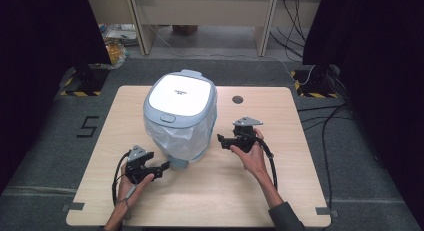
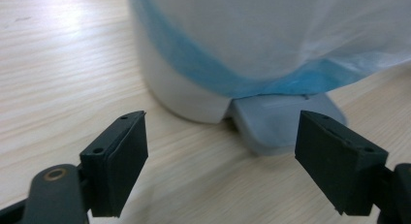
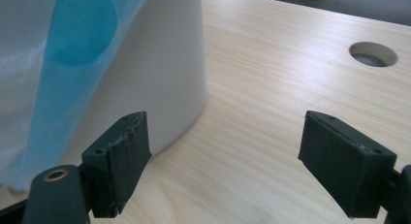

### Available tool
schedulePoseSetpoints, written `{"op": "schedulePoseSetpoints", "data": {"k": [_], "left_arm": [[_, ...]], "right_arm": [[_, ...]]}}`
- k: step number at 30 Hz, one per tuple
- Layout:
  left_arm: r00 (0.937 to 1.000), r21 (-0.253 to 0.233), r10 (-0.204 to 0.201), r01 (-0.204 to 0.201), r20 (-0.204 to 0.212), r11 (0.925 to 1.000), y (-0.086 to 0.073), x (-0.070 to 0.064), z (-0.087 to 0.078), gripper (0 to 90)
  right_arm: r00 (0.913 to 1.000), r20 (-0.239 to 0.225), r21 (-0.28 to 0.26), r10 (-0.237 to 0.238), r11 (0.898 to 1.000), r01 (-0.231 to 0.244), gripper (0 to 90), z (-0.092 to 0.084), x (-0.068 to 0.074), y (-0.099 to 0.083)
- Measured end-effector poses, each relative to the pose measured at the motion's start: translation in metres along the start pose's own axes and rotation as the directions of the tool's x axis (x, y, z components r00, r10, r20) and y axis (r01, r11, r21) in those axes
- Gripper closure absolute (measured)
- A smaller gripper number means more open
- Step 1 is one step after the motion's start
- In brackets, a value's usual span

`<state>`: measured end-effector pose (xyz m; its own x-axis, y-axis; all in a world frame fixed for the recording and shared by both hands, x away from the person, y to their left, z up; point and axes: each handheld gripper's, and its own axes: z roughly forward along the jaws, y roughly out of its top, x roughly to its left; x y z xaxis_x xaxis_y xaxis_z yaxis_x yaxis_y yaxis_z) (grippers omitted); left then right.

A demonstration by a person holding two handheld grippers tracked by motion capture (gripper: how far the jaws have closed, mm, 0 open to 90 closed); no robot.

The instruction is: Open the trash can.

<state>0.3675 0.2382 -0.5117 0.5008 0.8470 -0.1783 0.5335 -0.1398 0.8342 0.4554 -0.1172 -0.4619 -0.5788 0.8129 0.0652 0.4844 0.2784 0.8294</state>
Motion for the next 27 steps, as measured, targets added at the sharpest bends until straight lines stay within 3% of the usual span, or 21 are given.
{"op": "schedulePoseSetpoints", "data": {"k": [6, 14, 19, 27], "left_arm": [[1.0, -0.005, 0.006, -0.006, -0.003, 1.0, 0.001, -0.006, 0.01, 15.4], [0.9998, 0.005, 0.021, -0.021, 0.002, 0.9998, 0.002, -0.011, 0.017, 14.7], [0.9999, 0.004, 0.002, -0.002, 0.015, 1.0, -0.001, -0.009, 0.018, 15.2], [0.9994, 0.023, 0.031, -0.031, -0.016, 0.9992, 0.0, -0.013, 0.018, 15.2]], "right_arm": [[0.9977, 0.06, 0.0, -0.033, 0.999, 0.033, 17.1, -0.02, -0.01, -0.01], [0.9952, 0.089, -0.024, 0.039, 0.999, -0.037, 17.1, -0.041, -0.03, -0.03], [0.9944, 0.097, -0.019, 0.042, 0.999, -0.041, 17.3, -0.048, -0.032, -0.04], [0.9917, 0.126, 0.001, 0.024, 1.0, -0.025, 17.4, -0.05, -0.035, -0.047]]}}
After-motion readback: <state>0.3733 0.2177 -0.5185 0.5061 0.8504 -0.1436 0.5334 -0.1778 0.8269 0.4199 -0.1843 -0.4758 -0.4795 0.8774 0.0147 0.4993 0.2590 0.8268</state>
